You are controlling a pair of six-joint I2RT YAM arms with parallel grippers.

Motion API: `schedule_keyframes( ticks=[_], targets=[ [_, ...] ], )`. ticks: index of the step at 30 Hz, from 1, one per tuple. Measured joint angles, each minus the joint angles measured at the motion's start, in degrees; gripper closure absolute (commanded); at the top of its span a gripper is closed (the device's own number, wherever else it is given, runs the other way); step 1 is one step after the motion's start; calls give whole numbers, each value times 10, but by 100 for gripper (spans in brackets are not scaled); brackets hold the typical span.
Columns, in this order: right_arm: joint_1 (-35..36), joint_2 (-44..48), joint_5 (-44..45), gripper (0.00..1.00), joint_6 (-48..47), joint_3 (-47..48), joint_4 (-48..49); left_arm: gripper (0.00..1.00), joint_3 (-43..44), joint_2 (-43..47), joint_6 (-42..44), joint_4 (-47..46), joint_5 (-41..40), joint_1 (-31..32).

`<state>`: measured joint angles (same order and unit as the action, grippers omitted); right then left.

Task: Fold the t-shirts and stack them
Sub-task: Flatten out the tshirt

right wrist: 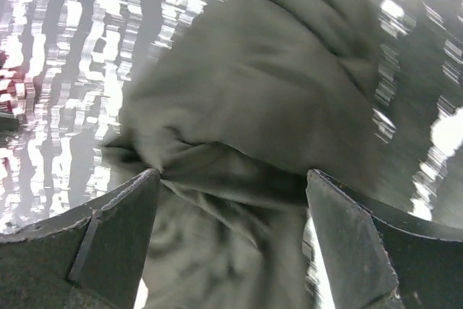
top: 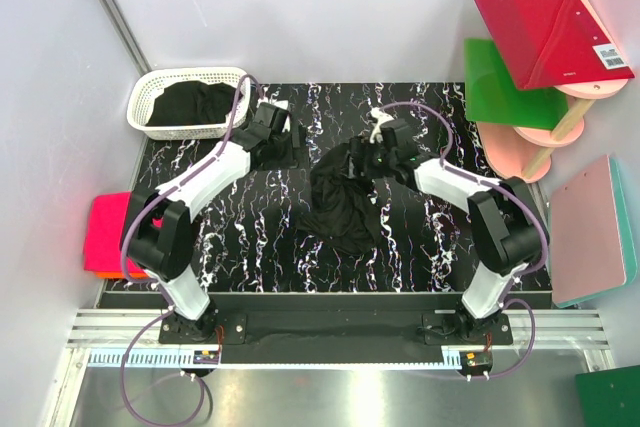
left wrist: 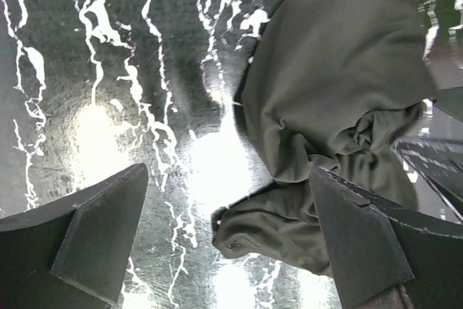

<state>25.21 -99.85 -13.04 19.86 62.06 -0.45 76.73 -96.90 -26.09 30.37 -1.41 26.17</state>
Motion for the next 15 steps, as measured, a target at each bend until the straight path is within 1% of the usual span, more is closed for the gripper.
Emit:
schedule_keyframes(
  ticks=[2, 4, 5, 7, 8, 9, 11, 15],
  targets=[
    [15, -11, -3, 15, -2, 21, 4, 1, -6, -5, 1, 4, -2, 0],
    [26, -30, -7, 22, -5, 44, 2, 1, -12, -15, 2, 6, -3, -1],
    [29, -41, -9, 35, -6, 54, 0, 1, -14, -19, 2, 8, -3, -2],
    [34, -71, -14, 58, -10, 85, -19, 1, -21, -26, 4, 10, -4, -3],
    [36, -88, -16, 88, -13, 100, -26, 1, -25, -27, 4, 12, -4, -4],
    [37, -101, -17, 99, -15, 109, -32, 2, -30, -27, 5, 13, -5, -4],
    [38, -114, -16, 100, -18, 115, -49, 3, -35, -27, 7, 15, -6, -6],
    [40, -107, -4, 100, -19, 115, -68, 2, -49, -27, 9, 12, -5, -7]
  ],
)
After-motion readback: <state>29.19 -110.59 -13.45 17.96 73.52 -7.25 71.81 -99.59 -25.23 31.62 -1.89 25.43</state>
